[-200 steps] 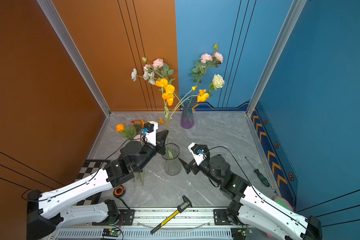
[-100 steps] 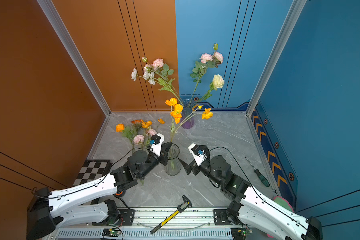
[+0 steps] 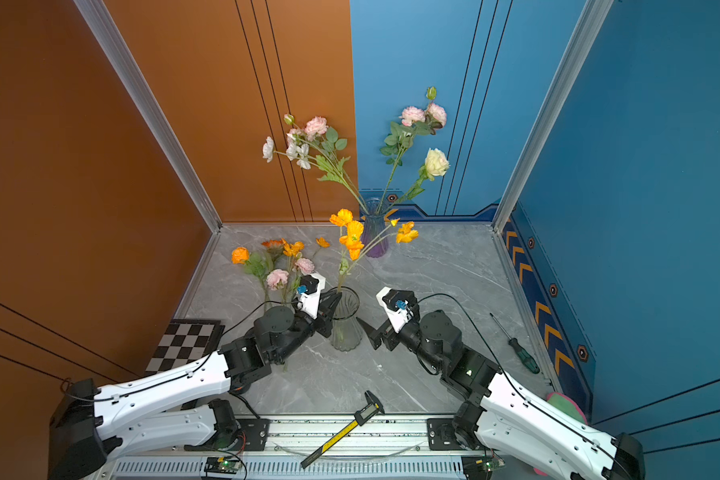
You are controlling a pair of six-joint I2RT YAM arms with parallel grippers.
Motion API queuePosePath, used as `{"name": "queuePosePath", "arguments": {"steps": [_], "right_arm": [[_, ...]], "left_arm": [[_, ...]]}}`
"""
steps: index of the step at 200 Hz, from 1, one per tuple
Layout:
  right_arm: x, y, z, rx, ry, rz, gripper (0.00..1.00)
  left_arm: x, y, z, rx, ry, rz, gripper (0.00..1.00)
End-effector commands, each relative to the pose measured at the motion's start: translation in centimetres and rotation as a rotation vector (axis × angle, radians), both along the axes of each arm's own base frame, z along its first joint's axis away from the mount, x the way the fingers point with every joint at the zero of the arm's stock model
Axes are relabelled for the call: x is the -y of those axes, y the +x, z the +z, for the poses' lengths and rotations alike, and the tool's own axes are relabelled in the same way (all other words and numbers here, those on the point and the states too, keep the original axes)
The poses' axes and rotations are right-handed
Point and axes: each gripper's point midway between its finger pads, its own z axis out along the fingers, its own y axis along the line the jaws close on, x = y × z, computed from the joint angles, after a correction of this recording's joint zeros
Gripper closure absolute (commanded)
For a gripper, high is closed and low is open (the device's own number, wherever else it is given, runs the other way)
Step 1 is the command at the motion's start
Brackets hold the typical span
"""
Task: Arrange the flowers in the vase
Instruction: 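Carry the orange flowers over the clear vase and lower the stems inside, then open the left gripper to release the orange flowers and draw back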
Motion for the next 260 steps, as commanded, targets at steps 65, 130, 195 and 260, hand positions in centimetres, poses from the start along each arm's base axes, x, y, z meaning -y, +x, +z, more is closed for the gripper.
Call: {"name": "queuePosePath", "arguments": {"steps": [65, 130, 195, 260], "right_arm": [[-0.2, 0.0, -0.1, 0.007, 0.006, 0.014, 0.0], [-0.2, -0.4, 0.2, 0.013, 0.003, 0.029, 0.0], [-2.7, -2.4, -0.5, -0.023, -0.076, 0.186, 0.0], [-3.9, -3.1, -2.0, -0.055, -0.155, 0.235, 0.0]], "left_arm": [[-1.4, -0.8, 1.4, 0.02, -0.008, 0.016, 0.64], [-7.4, 0.2, 2.1, -0.025, 0.048, 0.251, 0.63], [-17.8, 2.2, -14.0, -0.84, 0.022, 0.583, 0.73], [-17.8, 2.9, -20.3, -1.02, 0.162, 0.621, 0.76]]}}
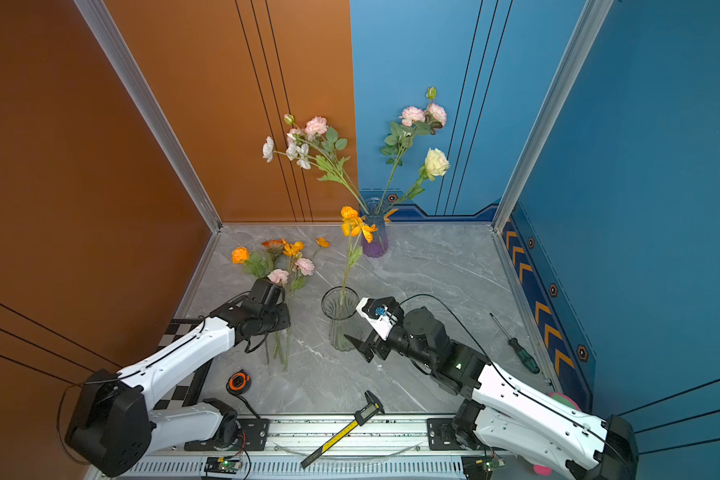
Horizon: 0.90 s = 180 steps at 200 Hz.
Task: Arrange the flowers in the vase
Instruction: 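Open the left gripper to release the orange flowers and draw back, then lower the left gripper onto the pink flower stems and close on them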
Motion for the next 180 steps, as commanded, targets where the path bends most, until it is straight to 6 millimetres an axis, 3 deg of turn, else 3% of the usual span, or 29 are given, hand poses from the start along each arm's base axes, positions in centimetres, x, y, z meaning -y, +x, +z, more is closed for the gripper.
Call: {"name": "queuePosePath", "arguments": {"steps": [1, 39, 92, 180], "right_arm": [[-0.3, -0.6, 0.7, 0.01, -0.013, 0.036, 0.0], [-0.3, -0.7, 0.7, 0.012, -0.012, 0.039, 0.0], [-0.5, -0.8, 0.5, 0.01, -0.012, 0.056, 0.0], [-0.7, -0.9, 0.4, 0.009, -0.014, 0.067, 0.0]], "left_arm": [[0.1, -0.1, -1.1, -0.063, -0.009, 0.012, 0.76], [0.6, 1.6, -3.4, -0.092, -0.028, 0.016, 0.76], [0.7, 3.4, -4.7, -0.116, 0.007, 0.021, 0.76], [-0.5, 2.8, -5.6, -0.138, 0.039, 0.059, 0.79]]}}
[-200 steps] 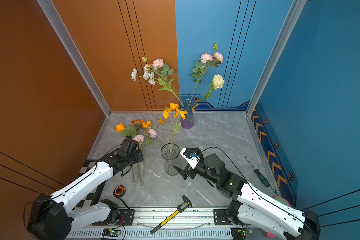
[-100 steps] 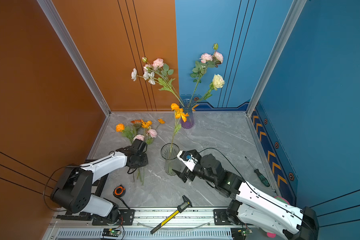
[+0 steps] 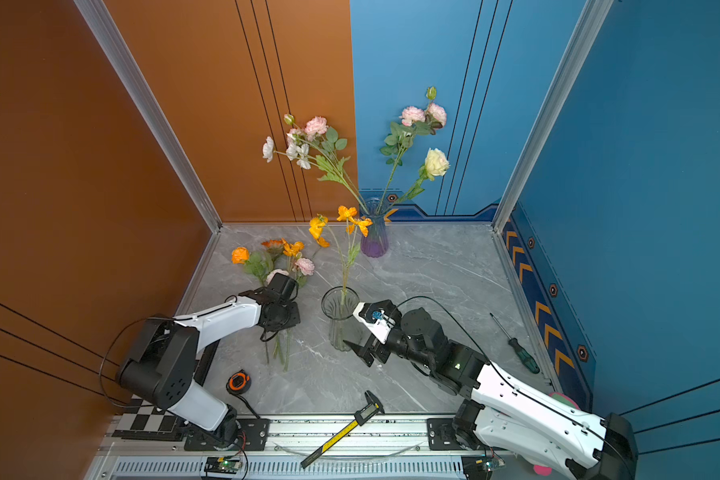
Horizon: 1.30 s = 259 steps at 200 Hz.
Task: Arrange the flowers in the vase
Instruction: 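Lower the left gripper onto the pink flower stems and close on them, then lift the pink flowers upright with the left gripper toward the clear vase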
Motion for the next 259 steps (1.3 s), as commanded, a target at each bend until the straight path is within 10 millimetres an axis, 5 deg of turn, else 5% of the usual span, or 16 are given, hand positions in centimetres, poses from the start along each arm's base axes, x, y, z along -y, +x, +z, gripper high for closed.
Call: {"name": "queuePosePath", "arguments": {"steps": [1, 84, 138, 161, 197, 259], "right_arm": [[-0.4, -0.4, 0.7, 0.01, 0.003, 0.031, 0.0], [-0.4, -0.4, 0.8, 0.011, 0.006, 0.033, 0.0], [-0.4, -0.4, 0.9, 0.014, 0.008, 0.031, 0.0], [-0.4, -0.4, 0.9, 0.014, 0.009, 0.032, 0.0], [-0.3, -0.4, 0.9, 0.015, 0.01, 0.031, 0.0], [-0.2, -0.4, 1.0, 0.02, 0.015, 0.024, 0.0]], "left_arm": [[-1.0, -0.1, -0.1, -0.002, 0.027, 0.029, 0.79], [-1.7, -0.7, -1.9, -0.062, 0.045, 0.026, 0.81], [-1.0, -0.6, -1.8, -0.069, 0.016, 0.005, 1.0], [-0.8, -0.5, -1.2, -0.053, 0.003, 0.004, 1.0], [-0.5, -0.4, 1.8, 0.022, -0.036, 0.001, 1.0], [0.0, -0.2, 11.7, 0.27, -0.129, -0.056, 1.0]]}}
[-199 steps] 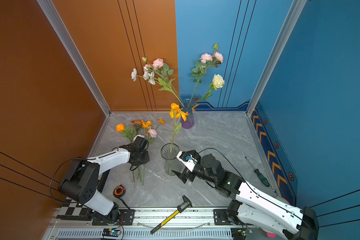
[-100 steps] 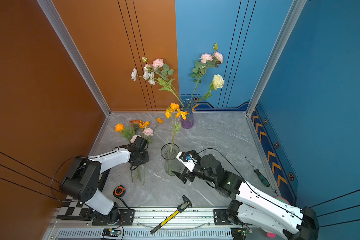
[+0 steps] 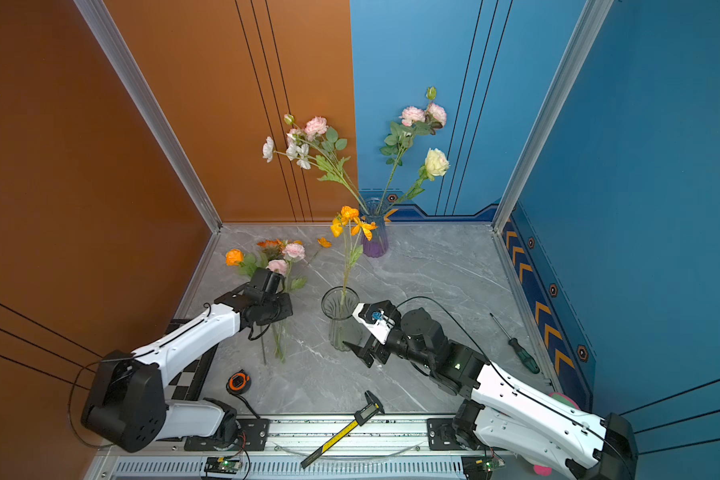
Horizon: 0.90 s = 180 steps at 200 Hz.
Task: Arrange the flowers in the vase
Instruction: 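Lift the pink flowers upright with the left gripper toward the clear vase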
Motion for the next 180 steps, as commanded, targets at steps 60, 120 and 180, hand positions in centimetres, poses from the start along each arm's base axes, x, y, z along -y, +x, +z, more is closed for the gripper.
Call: {"name": "queuePosePath", "arguments": {"steps": [60, 120, 180], "right_arm": [[0.3, 0.2, 1.2, 0.036, 0.028, -0.019, 0.0], [0.5, 0.8, 1.0, 0.022, 0.039, -0.038, 0.0], [0.4, 0.7, 0.9, 0.022, 0.041, -0.031, 0.0]], "left_arm": [[1.0, -0.4, 13.4, 0.353, -0.133, -0.06, 1.0], [6.1, -2.0, 28.0, 0.912, -0.246, -0.159, 1.0], [13.9, -4.7, 34.8, 1.27, -0.269, -0.371, 1.0]]}}
